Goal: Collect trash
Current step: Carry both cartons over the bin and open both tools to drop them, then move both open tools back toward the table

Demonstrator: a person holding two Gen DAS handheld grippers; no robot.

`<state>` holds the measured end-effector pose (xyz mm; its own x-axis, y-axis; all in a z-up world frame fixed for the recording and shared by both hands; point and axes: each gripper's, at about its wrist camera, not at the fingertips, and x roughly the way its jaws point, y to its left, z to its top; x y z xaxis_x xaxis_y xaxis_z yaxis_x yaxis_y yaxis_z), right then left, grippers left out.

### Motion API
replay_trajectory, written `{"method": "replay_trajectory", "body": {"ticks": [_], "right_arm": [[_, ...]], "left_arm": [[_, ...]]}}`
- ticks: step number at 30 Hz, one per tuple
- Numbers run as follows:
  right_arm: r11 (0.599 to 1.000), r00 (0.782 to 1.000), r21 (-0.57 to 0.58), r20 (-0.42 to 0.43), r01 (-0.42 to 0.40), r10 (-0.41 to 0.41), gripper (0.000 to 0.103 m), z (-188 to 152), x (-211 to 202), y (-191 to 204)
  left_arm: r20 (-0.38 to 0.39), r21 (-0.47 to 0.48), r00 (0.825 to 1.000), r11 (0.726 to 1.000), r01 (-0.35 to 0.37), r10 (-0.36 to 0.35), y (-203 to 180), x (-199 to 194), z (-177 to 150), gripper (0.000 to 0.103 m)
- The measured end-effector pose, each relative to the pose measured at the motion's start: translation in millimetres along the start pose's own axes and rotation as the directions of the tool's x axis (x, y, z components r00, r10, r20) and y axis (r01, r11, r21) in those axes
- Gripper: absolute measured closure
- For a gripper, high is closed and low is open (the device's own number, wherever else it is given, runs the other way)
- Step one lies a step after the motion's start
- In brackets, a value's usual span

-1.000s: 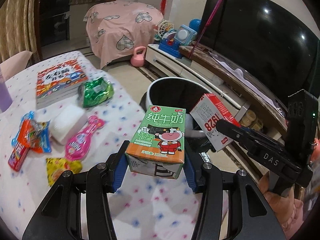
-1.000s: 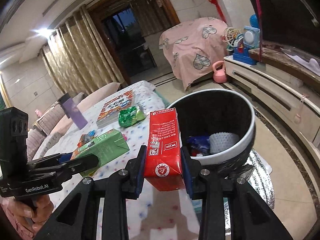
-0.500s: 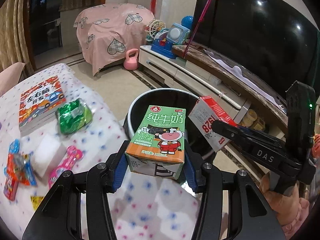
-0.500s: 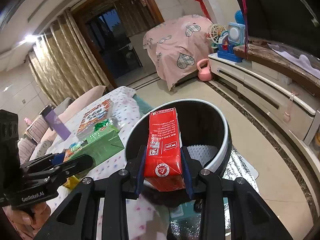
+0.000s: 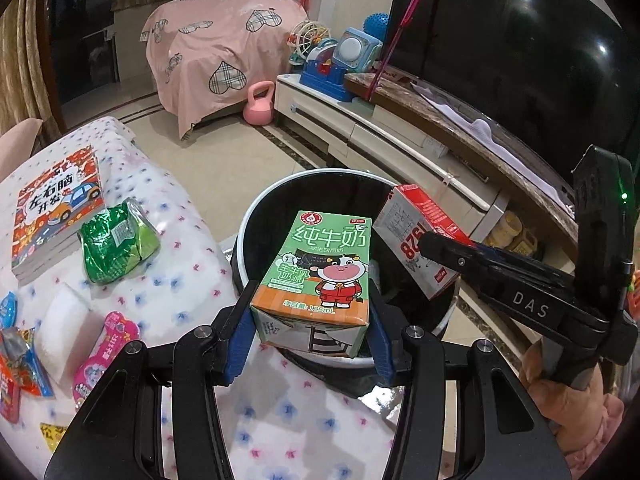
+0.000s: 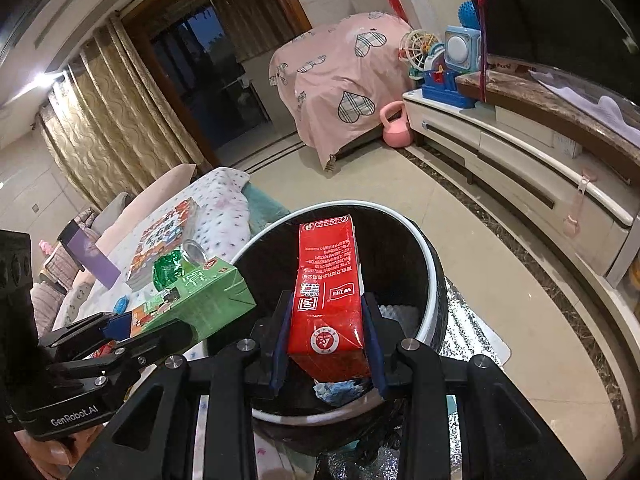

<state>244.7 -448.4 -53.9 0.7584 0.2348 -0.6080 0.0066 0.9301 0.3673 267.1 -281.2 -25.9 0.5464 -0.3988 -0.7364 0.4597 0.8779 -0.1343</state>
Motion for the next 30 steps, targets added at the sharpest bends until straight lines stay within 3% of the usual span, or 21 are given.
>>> {"method": "replay_trajectory", "body": {"ticks": [7, 8, 9, 12, 21, 30], "right_arm": [[1.000, 1.000, 0.015, -0.018, -0.006, 0.007, 0.069, 4.6, 9.3, -7.5], [1.000, 1.000, 0.016, -0.021, -0.012, 0.012, 0.068, 5.1, 10.0, -7.7], [1.000, 1.000, 0.018, -0.017, -0.015, 0.016, 0.067, 5.6, 9.9, -8.0], [1.000, 1.000, 0.019, 0.003, -0.008, 0.008, 0.053, 8.2, 6.7, -8.7], [0.998, 0.998, 0.041, 0.058, -0.038, 0.036, 0.018, -7.3, -12.8, 0.0], [0.996, 0.989, 0.003, 0.120, -0.090, 0.089, 0.007, -39.9, -40.2, 48.5]], "left_arm": [[-0.011, 0.001, 1.000, 1.000, 0.009, -0.009, -1.2, 7.0, 3.1, 0.053], [-0.015, -0.006, 1.000, 1.000, 0.004, -0.004, -0.6, 7.8, 3.7, 0.050], [-0.016, -0.011, 1.000, 1.000, 0.001, -0.001, 0.2, 7.9, 4.2, 0.040], [0.005, -0.025, 1.000, 1.000, 0.014, -0.014, 3.4, 1.4, 1.3, 0.033], [0.026, -0.090, 0.999, 0.996, 0.024, -0.022, 25.2, -31.5, -28.3, 0.029], [0.061, -0.173, 0.998, 0.985, -0.018, 0.029, 71.1, -83.3, -75.6, 0.027]]}}
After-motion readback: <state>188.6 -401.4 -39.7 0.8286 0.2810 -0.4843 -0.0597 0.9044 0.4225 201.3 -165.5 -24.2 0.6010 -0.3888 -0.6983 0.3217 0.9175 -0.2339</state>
